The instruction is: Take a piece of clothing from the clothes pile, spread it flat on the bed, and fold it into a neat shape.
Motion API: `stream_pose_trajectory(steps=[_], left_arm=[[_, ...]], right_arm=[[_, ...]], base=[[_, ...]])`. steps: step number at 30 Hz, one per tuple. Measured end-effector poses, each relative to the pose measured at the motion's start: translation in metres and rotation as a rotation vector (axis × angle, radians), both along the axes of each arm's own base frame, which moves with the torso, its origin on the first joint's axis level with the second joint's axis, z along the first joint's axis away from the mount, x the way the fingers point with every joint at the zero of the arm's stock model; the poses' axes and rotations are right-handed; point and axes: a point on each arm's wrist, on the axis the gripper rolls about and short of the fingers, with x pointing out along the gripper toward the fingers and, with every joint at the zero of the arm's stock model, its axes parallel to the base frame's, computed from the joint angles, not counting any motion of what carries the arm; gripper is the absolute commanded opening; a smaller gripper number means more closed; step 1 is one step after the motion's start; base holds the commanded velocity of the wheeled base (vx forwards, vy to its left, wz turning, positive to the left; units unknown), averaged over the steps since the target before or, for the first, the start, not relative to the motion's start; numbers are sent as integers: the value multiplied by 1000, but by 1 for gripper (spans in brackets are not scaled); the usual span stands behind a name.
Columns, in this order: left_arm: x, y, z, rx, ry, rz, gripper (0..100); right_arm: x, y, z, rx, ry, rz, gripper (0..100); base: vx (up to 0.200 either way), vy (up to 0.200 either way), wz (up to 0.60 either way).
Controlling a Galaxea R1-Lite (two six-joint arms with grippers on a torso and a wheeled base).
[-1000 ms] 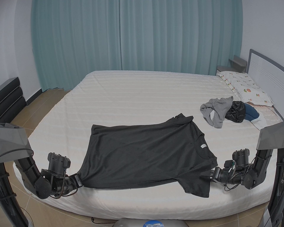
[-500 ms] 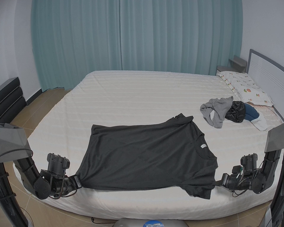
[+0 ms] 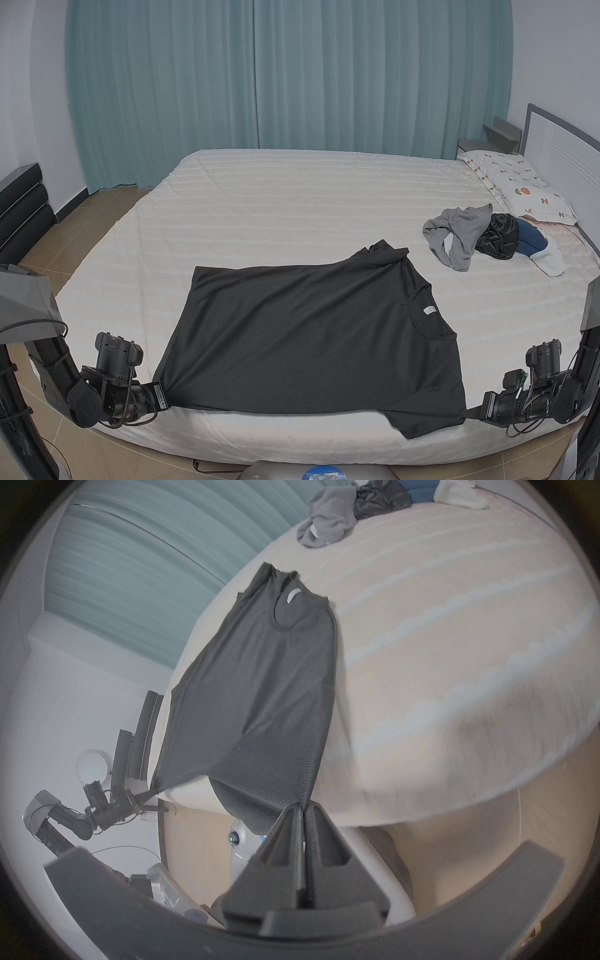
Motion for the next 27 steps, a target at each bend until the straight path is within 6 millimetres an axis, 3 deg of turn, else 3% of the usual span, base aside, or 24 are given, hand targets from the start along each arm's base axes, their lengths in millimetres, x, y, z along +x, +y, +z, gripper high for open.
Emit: stream_pose_trajectory(steps=[9, 27], left_arm=[[-3, 7, -1, 33, 12, -12, 0], [-11, 8, 13, 42, -2, -24, 0]], right_arm=[[-15, 9, -6, -38, 111, 110, 0], [-16, 1, 19, -19, -8, 58, 0]], base=[[0, 0, 0], [0, 0, 0]])
